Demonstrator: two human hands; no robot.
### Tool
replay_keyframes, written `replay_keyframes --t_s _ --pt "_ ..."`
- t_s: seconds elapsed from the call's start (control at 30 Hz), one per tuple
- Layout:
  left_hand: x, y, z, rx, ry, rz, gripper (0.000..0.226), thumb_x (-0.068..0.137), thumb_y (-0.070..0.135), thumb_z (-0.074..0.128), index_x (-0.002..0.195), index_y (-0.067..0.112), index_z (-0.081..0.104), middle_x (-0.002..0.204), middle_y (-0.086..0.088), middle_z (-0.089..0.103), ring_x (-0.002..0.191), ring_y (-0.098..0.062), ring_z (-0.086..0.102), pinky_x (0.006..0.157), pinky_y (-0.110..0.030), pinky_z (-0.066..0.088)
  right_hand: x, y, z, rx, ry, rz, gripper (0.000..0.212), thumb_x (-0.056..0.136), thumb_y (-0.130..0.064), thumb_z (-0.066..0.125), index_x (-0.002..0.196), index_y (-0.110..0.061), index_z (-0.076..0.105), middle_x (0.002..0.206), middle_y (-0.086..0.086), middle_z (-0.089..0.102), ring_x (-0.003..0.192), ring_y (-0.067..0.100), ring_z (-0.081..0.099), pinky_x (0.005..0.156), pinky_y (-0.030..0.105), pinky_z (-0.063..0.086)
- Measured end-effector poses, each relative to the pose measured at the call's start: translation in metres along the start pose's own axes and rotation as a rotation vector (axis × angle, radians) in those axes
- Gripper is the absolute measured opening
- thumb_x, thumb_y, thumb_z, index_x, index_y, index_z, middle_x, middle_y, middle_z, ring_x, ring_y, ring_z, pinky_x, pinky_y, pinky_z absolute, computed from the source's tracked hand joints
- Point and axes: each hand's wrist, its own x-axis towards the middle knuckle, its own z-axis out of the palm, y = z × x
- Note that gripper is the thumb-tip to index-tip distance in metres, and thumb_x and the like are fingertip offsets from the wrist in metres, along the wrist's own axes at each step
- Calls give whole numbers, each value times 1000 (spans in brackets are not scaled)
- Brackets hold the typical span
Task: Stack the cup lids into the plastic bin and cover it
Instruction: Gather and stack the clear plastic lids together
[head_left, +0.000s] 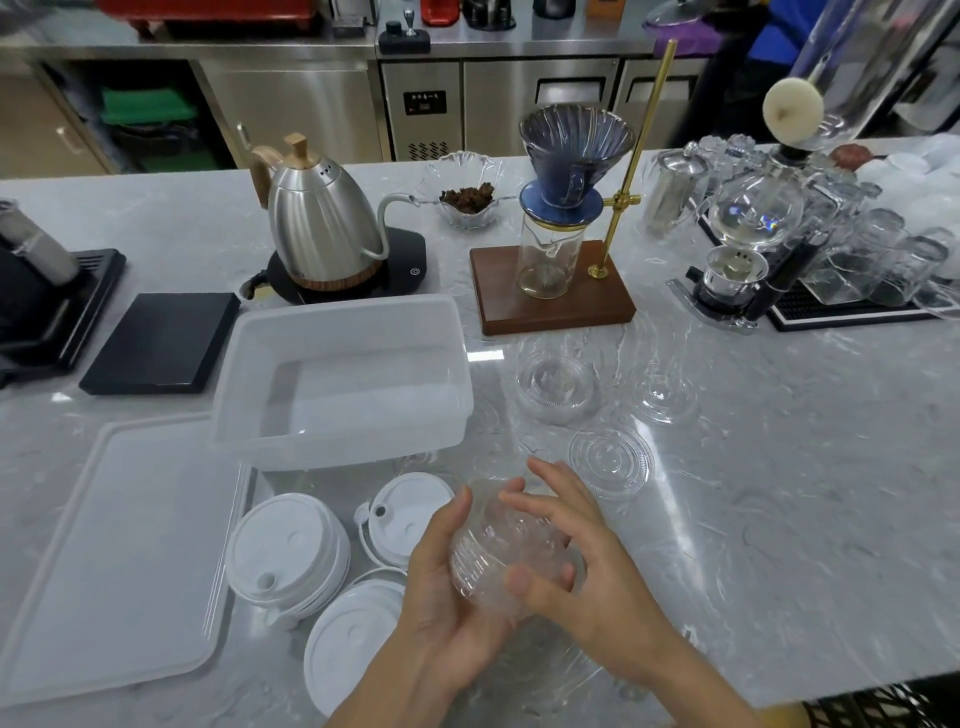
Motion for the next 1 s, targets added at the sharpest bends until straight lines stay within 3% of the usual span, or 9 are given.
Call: replay_keyframes --t_s 0.07,0.17,0.27,0.43,0.5,0.67,0.8,0.93,1.0 --pt "2 -1 1 7 48 17 69 50 21 99 113 7 74 118 -20 70 104 -40 69 90 -54 53 2 2 -6 44 19 -29 49 80 -62 67 124 -40 67 154 -21 42 150 1 24 115 25 25" --pt "4 0 6 59 70 43 71 46 23 100 110 11 73 115 -21 68 97 -39 67 82 -52 55 14 13 -21 153 381 -45 25 88 -39 68 106 -22 75 122 -7 72 123 12 61 107 39 47" --pt "6 -1 8 53 90 30 71 43 23 100 107 13 73 116 -21 67 100 -39 64 82 -52 55 29 33 -44 -148 636 42 16 87 -18 76 101 -21 70 108 -8 71 108 17 65 98 38 51" --pt "6 -4 9 72 95 11 69 46 25 100 108 14 73 121 -20 64 102 -39 63 84 -53 54 49 62 -60 -658 401 315 91 70 -63 74 145 -23 40 155 2 37 144 24 29 117 45 25" --pt "6 -5 9 72 98 2 68 47 25 99 109 14 73 123 -20 62 102 -39 63 84 -53 55 55 68 -61 -738 337 355 107 67 -73 69 153 -24 27 162 3 26 149 25 18 120 46 17" --pt "6 -6 10 65 97 -4 68 49 26 99 110 13 73 121 -20 62 101 -38 63 83 -53 56 59 66 -63 -709 413 293 93 70 -59 76 147 -24 36 148 1 44 138 24 31 112 41 25" --pt "7 -8 12 49 90 -11 69 52 25 98 114 15 69 122 -18 60 102 -38 62 83 -52 56 48 57 -68 -393 425 227 92 68 -49 83 146 -34 36 141 -4 42 130 18 39 111 42 37" --pt "12 -11 14 44 97 -2 65 52 25 98 109 14 70 120 -19 61 102 -39 62 83 -53 56 36 36 -76 -154 410 155 85 73 -34 86 140 -53 37 126 -9 42 110 3 50 94 23 44" --pt "16 -14 15 57 116 7 61 53 27 96 106 14 72 119 -19 63 101 -40 64 83 -52 56 31 23 -79 -45 445 106 71 74 -28 87 129 -51 47 123 -6 47 106 10 55 92 25 48"
